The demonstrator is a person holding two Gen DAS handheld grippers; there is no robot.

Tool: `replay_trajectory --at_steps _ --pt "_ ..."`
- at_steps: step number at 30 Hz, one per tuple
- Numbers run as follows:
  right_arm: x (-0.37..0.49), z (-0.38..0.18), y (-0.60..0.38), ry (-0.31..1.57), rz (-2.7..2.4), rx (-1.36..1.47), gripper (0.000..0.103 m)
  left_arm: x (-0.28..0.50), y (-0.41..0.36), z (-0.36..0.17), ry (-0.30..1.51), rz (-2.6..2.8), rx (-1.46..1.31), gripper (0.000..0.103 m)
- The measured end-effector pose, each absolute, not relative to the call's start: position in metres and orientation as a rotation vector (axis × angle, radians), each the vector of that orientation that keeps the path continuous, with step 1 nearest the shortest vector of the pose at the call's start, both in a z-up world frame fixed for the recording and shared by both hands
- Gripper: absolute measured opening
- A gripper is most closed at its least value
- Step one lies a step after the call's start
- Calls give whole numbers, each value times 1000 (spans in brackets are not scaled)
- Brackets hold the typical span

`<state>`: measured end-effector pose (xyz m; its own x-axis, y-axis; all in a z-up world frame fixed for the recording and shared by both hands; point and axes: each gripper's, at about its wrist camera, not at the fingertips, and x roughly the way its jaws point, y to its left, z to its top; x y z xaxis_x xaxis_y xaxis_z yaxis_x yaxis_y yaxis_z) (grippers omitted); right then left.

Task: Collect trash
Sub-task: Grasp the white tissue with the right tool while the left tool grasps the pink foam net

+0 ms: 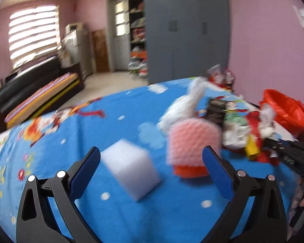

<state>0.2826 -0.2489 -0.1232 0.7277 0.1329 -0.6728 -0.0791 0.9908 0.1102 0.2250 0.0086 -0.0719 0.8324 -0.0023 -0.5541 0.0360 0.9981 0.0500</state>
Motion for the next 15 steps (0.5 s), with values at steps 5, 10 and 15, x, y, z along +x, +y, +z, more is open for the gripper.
replay_trajectory --at_steps 5,10,15 --pt "271 -114 -247 724 131 66 21 248 -21 -76 606 -102 95 98" --pt "264 -111 -255 720 128 86 21 274 -47 -96 661 -127 162 96" --pt "263 -113 -260 725 135 104 21 280 -50 -117 735 -137 203 59"
